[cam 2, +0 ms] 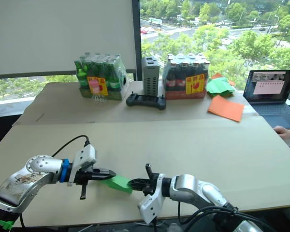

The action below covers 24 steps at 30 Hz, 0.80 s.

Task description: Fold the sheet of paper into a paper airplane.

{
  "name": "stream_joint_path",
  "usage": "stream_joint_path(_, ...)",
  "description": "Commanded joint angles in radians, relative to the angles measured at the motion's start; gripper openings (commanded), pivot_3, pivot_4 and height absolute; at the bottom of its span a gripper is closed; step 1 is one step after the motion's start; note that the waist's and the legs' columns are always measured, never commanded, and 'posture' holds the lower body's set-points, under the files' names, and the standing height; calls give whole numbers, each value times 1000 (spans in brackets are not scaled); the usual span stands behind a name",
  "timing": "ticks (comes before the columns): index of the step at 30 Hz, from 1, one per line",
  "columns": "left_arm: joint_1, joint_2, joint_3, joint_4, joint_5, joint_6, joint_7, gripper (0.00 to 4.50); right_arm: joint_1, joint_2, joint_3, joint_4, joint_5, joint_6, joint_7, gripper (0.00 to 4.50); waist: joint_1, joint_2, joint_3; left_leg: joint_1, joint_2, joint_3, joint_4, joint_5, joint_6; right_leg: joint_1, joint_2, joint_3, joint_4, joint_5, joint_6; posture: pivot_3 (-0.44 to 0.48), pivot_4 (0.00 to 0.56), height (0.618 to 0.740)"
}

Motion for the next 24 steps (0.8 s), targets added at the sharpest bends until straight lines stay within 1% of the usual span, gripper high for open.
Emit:
stream_joint_path(1,4,-1,-24,16,44,-55,3,0,5,-27,1,73,-52,38,36,53,-1,0,0,0,0,0,0,0,0,0,0,0,0,0,0,0,150,696)
stream_joint_path(6,23,7,-40,35,69,-79,-9,0,10,-18,-10,51,8,73,85,53,0,0,0,0,0,0,0,0,0,0,0,0,0,0,0,0,150,696)
stream_joint_path(9,26,5,-45,42,79,-84,-7,0,13,-14,-16,37,45,95,117,910,3,1,1,-1,0,0,0,0,0,-1,0,0,0,0,0,0,150,696)
stream_joint_path(11,22,-4,-50,51,86,-85,-2,0,20,-10,-22,18,83,121,153,1649,4,1,1,-1,0,0,0,0,1,-1,0,0,-1,0,0,0,150,696)
stream_joint_path(13,18,-12,-55,60,92,-87,4,0,30,-10,-27,-10,121,148,187,2287,4,1,1,-1,0,0,-1,-1,0,-1,0,0,-1,0,0,0,150,696)
stream_joint_path(15,17,-18,-60,62,96,-87,6,0,50,-18,-42,-68,198,192,238,2965,6,1,1,-1,0,0,-3,-1,0,-2,0,0,-1,-1,-1,0,150,696)
stream_joint_path(16,17,-21,-61,62,97,-87,5,0,57,-22,-49,-90,226,210,260,2965,6,1,1,-1,0,0,-4,-1,0,-2,0,0,-1,-1,-1,0,150,696)
stream_joint_path(19,19,-27,-63,64,100,-87,5,0,82,-37,-97,-221,417,363,376,2965,6,1,1,-1,1,0,-7,-1,0,-3,0,0,-3,-1,-1,0,150,696)
stream_joint_path(22,21,-29,-68,67,102,-87,2,0,87,-35,-146,-351,619,613,485,2965,6,1,2,-3,1,0,-8,-1,0,-5,0,0,-4,-2,-2,0,150,696)
stream_joint_path(24,22,-30,-73,71,107,-90,-1,0,69,-13,-180,-408,728,763,512,2965,1,2,3,-5,2,0,-8,-1,0,-7,0,0,-4,-2,-2,0,150,696)
